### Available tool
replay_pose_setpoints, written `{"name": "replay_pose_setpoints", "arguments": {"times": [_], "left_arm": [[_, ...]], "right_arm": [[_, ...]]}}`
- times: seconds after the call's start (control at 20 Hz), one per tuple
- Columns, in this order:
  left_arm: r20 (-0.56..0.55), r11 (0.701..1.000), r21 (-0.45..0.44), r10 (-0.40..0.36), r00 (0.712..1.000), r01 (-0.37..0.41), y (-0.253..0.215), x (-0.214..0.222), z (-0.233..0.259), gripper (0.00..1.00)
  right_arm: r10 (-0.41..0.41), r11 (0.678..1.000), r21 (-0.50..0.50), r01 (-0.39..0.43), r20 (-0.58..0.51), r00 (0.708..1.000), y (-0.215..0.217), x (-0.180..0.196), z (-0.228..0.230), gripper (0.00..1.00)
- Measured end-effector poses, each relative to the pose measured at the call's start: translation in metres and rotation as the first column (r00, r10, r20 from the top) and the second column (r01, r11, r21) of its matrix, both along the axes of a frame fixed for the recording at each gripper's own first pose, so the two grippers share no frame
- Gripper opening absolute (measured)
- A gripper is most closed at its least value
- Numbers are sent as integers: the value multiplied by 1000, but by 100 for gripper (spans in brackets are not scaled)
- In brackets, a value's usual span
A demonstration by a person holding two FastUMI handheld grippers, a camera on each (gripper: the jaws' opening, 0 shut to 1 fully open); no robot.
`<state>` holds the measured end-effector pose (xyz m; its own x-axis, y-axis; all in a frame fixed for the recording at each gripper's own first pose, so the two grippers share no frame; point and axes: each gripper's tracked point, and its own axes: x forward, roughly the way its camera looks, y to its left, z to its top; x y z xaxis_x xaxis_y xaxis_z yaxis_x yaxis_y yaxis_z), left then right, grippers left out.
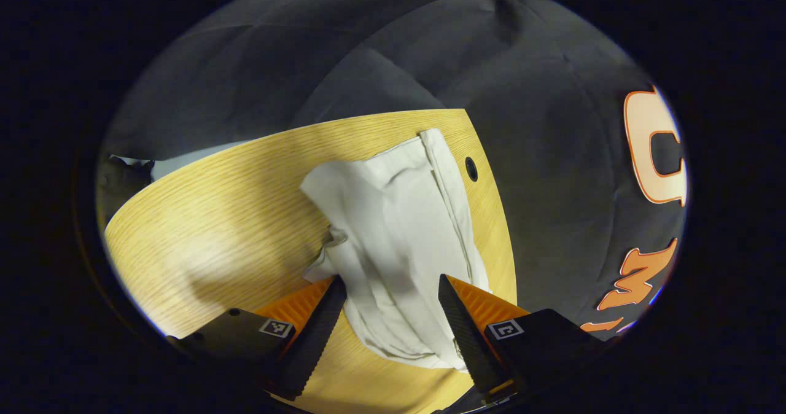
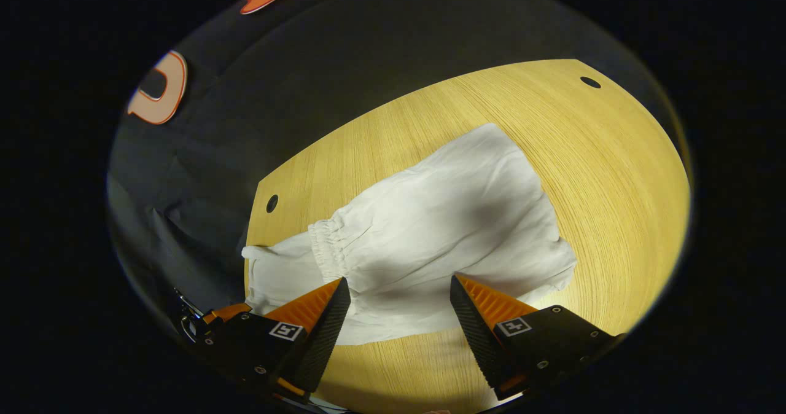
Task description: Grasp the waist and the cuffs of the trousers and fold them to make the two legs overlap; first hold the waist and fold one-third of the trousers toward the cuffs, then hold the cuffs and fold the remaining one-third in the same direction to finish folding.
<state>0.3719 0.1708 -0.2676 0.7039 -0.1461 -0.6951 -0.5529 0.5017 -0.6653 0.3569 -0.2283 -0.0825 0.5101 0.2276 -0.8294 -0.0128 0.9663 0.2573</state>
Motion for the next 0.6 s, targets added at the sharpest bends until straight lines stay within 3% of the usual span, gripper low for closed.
{"name": "replay_pose_setpoints", "arguments": {"times": [0.1, 0.15, 0.35, 0.4, 0.5, 0.6], "left_arm": [[-12, 999, 26, -19, 1000, 19, 1, 11, -6, 100], [-30, 998, 49, -31, 999, 32, 2, 14, -12, 81], [-57, 995, 83, -46, 997, 51, 4, 23, -24, 21], [-46, 997, 71, -37, 998, 40, 3, 27, -28, 19], [-32, 999, 45, -2, 999, 4, 3, 23, -24, 6], [-12, 999, 38, 6, 1000, -6, 1, 19, -13, 4]], "right_arm": [[-16, 1000, 1, 16, -5, 1000, -9, -1, -1, 98], [-22, 1000, 1, 22, -11, 1000, -14, -2, 1, 98], [-40, 999, -3, 40, -20, 999, -30, -6, 1, 99], [-43, 999, -5, 43, -20, 999, -33, -7, 1, 98], [-46, 999, -6, 45, -21, 999, -38, -8, 2, 99], [-44, 999, -5, 44, -15, 999, -40, -10, 4, 99]]}}
